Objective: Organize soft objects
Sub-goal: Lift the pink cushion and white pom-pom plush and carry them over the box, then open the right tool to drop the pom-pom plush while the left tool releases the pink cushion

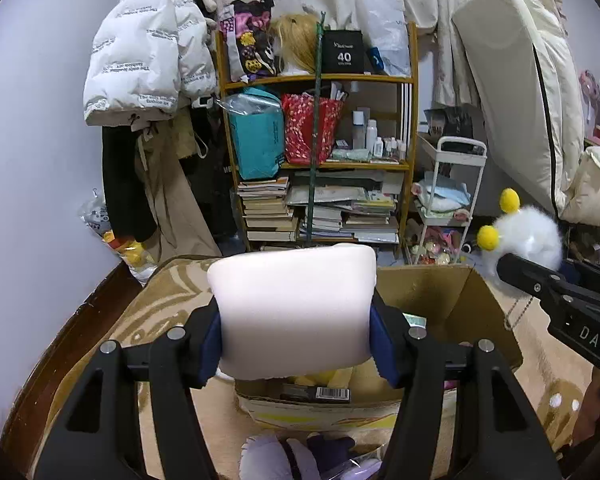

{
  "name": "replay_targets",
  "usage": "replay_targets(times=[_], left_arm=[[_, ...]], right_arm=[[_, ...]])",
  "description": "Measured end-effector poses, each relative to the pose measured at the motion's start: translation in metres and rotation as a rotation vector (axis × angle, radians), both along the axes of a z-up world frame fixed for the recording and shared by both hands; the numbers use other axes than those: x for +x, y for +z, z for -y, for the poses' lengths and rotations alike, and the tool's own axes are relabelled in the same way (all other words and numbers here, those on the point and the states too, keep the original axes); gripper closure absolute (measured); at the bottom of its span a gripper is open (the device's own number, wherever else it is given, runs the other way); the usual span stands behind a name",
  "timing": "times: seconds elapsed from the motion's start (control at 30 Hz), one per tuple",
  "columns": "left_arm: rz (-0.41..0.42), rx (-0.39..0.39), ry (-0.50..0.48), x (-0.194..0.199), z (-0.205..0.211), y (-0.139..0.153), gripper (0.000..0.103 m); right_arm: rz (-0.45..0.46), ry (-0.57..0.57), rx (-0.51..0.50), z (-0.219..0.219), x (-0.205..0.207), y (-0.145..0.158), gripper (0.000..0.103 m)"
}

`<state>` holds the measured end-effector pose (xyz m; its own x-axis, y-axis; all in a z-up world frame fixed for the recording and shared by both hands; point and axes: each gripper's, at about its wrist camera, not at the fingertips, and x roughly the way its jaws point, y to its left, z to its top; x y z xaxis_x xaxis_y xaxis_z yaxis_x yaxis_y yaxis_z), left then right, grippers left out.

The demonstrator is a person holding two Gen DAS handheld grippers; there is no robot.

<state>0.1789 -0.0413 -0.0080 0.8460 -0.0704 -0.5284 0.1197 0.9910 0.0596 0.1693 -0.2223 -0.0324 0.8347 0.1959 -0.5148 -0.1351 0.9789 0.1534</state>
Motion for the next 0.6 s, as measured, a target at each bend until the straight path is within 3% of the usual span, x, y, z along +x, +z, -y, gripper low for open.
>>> replay_targets(times=[0.6], left_arm=[[-0.118, 0.019, -0.057, 0.020, 0.015, -0.033, 0.039]], right_arm=[[-0.073, -0.002, 0.005, 0.009, 0.019, -0.035, 0.067]])
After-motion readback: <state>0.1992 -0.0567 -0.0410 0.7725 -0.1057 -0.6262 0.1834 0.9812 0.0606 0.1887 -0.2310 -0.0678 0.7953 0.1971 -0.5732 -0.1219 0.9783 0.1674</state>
